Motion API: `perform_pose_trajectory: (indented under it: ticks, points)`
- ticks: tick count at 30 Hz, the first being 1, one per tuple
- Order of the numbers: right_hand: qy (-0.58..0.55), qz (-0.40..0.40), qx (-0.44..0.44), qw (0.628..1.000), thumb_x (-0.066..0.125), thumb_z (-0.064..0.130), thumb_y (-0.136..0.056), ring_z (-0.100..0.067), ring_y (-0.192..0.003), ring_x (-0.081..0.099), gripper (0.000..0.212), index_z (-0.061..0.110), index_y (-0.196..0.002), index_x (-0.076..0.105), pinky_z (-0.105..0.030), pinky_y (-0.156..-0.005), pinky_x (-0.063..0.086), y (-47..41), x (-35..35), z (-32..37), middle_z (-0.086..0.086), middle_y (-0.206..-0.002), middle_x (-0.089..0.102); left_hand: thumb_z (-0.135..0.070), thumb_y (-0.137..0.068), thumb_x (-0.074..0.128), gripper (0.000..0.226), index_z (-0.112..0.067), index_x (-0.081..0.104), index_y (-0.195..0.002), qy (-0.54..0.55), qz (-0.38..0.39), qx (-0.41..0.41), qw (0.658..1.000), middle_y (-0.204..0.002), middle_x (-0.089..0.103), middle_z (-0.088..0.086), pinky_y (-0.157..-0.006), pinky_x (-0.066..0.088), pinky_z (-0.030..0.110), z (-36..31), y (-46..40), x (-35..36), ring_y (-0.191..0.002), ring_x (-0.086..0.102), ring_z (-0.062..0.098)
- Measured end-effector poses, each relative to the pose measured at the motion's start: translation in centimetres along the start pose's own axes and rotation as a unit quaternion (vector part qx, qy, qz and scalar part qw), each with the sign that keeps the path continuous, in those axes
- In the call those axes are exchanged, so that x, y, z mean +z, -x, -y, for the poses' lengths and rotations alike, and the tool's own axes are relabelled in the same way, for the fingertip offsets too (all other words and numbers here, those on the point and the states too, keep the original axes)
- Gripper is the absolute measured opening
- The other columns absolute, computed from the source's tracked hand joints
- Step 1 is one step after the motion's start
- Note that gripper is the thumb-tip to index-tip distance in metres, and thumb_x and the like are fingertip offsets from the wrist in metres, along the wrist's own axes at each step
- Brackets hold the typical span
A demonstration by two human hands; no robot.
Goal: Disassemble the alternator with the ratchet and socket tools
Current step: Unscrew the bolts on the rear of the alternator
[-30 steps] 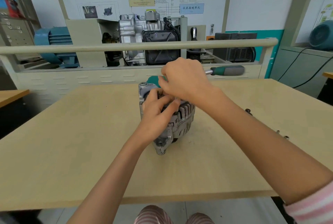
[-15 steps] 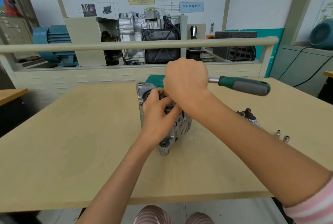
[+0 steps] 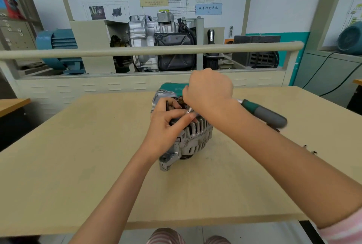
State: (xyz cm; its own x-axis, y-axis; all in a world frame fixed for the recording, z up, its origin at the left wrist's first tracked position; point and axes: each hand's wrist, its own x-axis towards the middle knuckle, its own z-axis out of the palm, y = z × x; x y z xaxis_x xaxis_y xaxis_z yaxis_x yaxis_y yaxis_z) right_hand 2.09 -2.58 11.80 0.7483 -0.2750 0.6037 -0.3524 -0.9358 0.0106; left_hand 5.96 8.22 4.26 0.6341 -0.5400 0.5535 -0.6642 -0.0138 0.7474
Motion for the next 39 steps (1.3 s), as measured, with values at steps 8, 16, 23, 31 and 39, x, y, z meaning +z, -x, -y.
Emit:
perform_pose_trajectory:
  ticks: [8,16,23,31,39]
  points:
    - [0.017,-0.041,-0.157,0.987,0.043,0.030,-0.093,-0.022,-0.061,0.040,0.023,0.015,-0.074,0.042,-0.027,-0.044,0.018,0.6,-1.1,0.0,0.001,-0.057,0.026,-0.026,-0.087,0.060,0.015,-0.026,0.075,-0.085,0.031,0.028,-0.006,0.999,-0.109,0.046,0.003,-0.092,0.033,0.007,-0.1,0.2,-0.5,-0.109,0.044,-0.001]
    - [-0.053,0.011,-0.282,0.958,0.046,0.028,-0.089,-0.009,-0.048,0.029,0.041,0.019,-0.054,0.027,-0.029,-0.052,0.027,-0.9,-1.5,1.6,0.006,-0.050,0.031,-0.032,-0.087,0.051,0.031,-0.013,0.073,-0.098,0.086,0.103,-0.029,0.990,-0.126,0.054,0.011,-0.103,0.036,0.027,-0.1,0.2,-1.5,-0.123,0.047,0.013]
    - [0.070,-0.032,-0.032,0.996,0.048,0.019,-0.092,-0.016,-0.047,0.036,0.040,0.012,-0.055,0.033,-0.024,-0.046,0.025,0.5,-0.8,2.6,0.001,-0.053,0.030,-0.006,-0.085,0.063,0.043,-0.043,0.069,-0.064,0.063,0.018,-0.001,0.998,-0.092,0.046,-0.022,-0.079,0.035,0.009,0.1,0.2,-0.4,-0.092,0.046,0.003]
    - [-0.010,-0.070,-0.183,0.981,0.042,0.036,-0.092,-0.020,-0.052,0.040,0.043,0.019,-0.054,0.030,-0.024,-0.045,0.017,0.0,-0.8,1.1,0.005,-0.050,0.032,-0.019,-0.094,0.055,0.048,-0.044,0.061,-0.054,0.023,0.035,0.000,0.999,-0.106,0.047,-0.005,-0.082,0.033,0.009,-0.8,0.4,-0.4,-0.101,0.045,-0.006]
    - [-0.152,0.001,-0.205,0.967,0.047,0.032,-0.091,-0.018,-0.051,0.037,0.044,0.019,-0.052,0.030,-0.027,-0.046,0.020,-0.1,-1.3,0.9,0.003,-0.047,0.033,-0.018,-0.089,0.061,0.015,-0.023,0.074,-0.083,0.048,0.054,0.002,0.997,-0.125,0.046,0.006,-0.095,0.035,0.010,-0.3,0.1,-1.4,-0.114,0.042,-0.010]
